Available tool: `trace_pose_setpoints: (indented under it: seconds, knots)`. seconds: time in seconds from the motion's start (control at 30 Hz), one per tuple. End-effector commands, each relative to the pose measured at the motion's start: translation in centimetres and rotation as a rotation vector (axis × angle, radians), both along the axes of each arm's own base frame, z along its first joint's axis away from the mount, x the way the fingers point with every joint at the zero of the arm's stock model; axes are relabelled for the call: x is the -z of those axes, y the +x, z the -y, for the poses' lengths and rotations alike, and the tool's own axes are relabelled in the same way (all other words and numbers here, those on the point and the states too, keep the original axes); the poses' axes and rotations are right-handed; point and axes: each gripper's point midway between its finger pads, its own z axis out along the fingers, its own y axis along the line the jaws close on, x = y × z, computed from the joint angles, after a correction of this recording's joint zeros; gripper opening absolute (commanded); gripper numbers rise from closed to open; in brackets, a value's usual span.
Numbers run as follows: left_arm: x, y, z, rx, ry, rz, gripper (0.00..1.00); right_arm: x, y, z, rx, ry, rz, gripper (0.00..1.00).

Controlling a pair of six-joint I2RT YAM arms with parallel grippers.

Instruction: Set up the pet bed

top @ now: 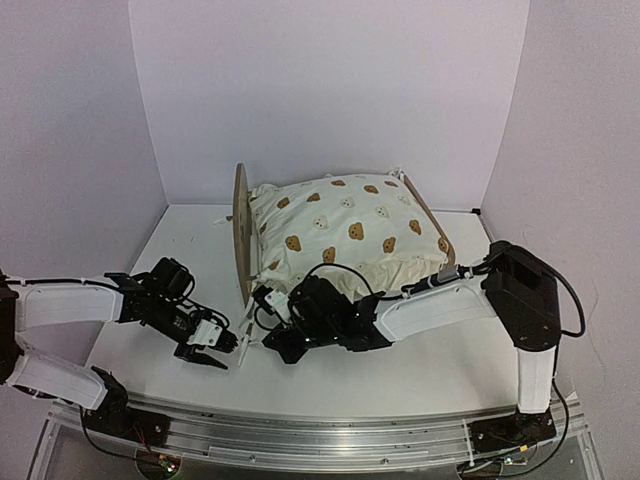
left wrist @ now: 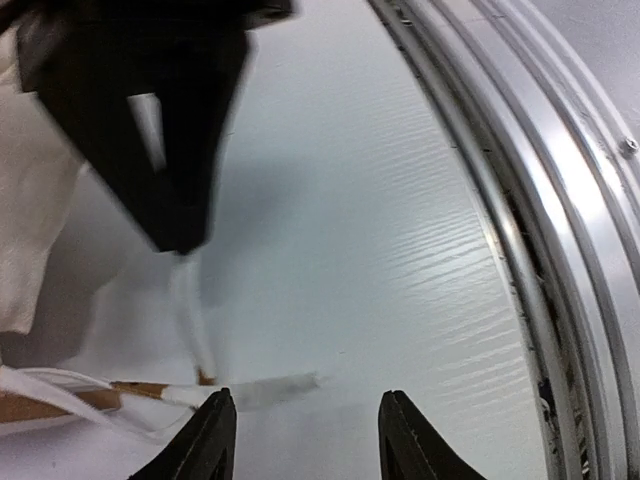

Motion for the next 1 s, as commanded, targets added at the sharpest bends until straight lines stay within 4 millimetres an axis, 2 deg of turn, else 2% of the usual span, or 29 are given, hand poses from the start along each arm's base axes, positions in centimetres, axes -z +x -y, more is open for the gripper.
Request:
trace_pose_setpoints:
  seconds: [0.0, 0.17, 0.23, 0.37, 0.53, 0.63, 0.73, 0.87, 0.97]
  knots:
    - [-0.3, -0.2, -0.3, -0.023, 0.016, 0.002, 0.58, -3.9, 1.3, 0.1, 0.045, 0.089, 0.005, 0.0]
    - [-3.9, 8.7, 1.1, -0.536, -0.116, -0.048, 0.42, -4.7, 1.8, 0.1, 0.068, 0.103, 0.014, 0.0]
    - [-4.8, 10.7, 1.2, -0.71, -0.156, -0.136, 0.37, -5.2, 2.0, 0.0, 0.08, 0.113, 0.016, 0.0]
    - [-4.5, 10.6, 1.6, -0.851, -0.187, -0.244, 0.35, -6.0, 3.1, 0.4, 0.144, 0.116, 0.052, 0.0]
    - [-3.3, 9.1, 3.4, -0.889, -0.187, -0.167, 0.35, -6.9, 3.4, 0.6, 0.164, 0.142, 0.056, 0.0]
    - [-2.4, 10.8, 2.0, -1.021, -0.197, -0.092, 0.32, -7.1, 3.2, 0.7, 0.165, 0.16, 0.056, 0.0]
    - [-2.1, 11.6, 1.2, -1.09, -0.218, -0.06, 0.33, -7.3, 3.1, 0.8, 0.166, 0.18, 0.056, 0.0]
    - [-1.7, 12.1, 1.7, -1.08, -0.207, -0.033, 0.31, -7.2, 3.0, 0.4, 0.159, 0.199, 0.048, 0.0]
    - [-1.3, 11.6, 2.7, -1.02, -0.184, -0.058, 0.3, -6.5, 3.0, 0.1, 0.153, 0.195, 0.035, 0.0]
